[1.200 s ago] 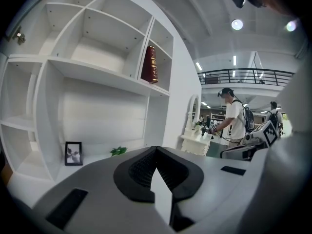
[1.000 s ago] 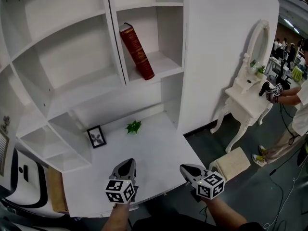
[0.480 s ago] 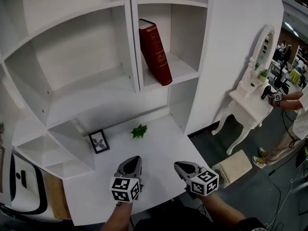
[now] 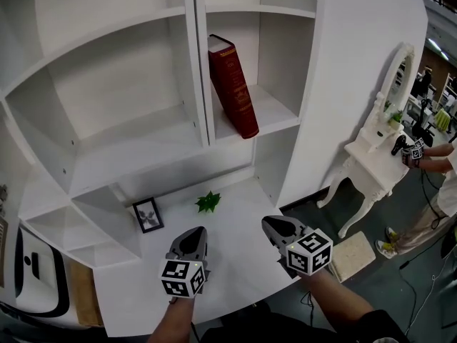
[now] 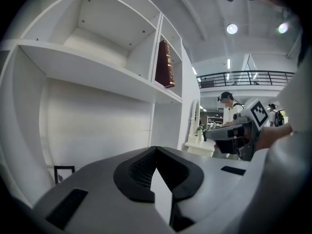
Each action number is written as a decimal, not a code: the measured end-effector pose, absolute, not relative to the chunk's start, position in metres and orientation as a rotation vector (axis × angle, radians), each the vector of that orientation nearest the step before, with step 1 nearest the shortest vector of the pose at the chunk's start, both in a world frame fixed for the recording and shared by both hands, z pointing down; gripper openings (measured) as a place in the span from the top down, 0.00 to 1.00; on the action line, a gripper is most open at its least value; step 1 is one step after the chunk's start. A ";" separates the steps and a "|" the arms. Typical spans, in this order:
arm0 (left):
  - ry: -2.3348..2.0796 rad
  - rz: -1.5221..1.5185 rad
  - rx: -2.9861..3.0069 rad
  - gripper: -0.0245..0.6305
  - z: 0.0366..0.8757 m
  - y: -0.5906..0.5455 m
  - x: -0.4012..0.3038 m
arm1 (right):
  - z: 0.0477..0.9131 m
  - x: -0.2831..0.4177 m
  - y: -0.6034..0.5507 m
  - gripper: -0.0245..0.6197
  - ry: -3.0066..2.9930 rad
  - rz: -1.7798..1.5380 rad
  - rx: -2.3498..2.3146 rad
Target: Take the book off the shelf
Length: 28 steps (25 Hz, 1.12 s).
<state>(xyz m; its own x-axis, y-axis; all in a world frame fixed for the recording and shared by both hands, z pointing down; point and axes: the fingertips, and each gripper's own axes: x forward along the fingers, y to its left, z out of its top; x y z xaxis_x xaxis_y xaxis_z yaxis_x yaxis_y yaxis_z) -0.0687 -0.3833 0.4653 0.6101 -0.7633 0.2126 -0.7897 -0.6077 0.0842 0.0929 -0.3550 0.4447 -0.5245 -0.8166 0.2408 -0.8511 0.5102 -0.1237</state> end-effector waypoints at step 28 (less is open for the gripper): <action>-1.219 0.319 2.704 0.95 0.393 -0.416 -0.046 | 0.239 0.079 -0.445 0.52 -2.566 -0.100 1.554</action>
